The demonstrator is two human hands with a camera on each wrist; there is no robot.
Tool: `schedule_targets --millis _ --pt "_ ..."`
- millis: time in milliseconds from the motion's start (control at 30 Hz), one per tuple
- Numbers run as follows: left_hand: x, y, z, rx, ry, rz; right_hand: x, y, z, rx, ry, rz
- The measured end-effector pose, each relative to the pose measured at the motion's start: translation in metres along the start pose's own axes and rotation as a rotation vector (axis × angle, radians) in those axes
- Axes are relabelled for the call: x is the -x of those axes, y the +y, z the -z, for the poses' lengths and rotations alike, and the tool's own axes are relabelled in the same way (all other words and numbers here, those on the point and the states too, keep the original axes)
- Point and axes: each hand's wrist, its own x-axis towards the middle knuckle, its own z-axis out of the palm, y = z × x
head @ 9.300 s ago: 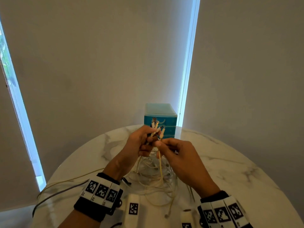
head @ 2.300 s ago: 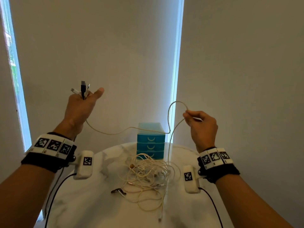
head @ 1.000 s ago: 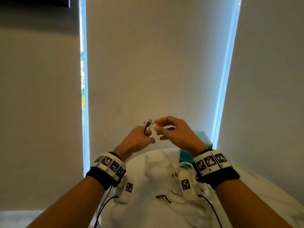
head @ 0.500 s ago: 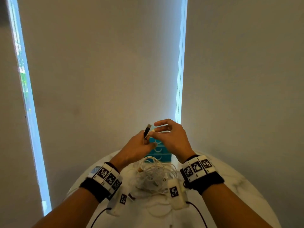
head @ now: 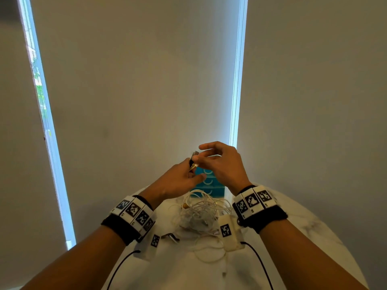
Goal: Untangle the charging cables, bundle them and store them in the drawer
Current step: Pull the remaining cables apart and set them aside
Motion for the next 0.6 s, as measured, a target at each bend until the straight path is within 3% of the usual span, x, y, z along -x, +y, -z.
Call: schedule_targets --millis 167,367,600 --pt "0.001 -0.005 0.004 -0.137 0.011 0.010 -0.002 -0.003 0.000 0.167 -0.163 0.051" --pt "-0.006 -0.015 0.005 -0.259 -0.043 0.096 -0.005 -0.005 -0.002 0.214 -0.166 0.043" --pt "-0.005 -0.018 0.007 -0.286 -0.041 0.051 -0.007 -0.008 -0.002 0.261 -0.235 0.041"
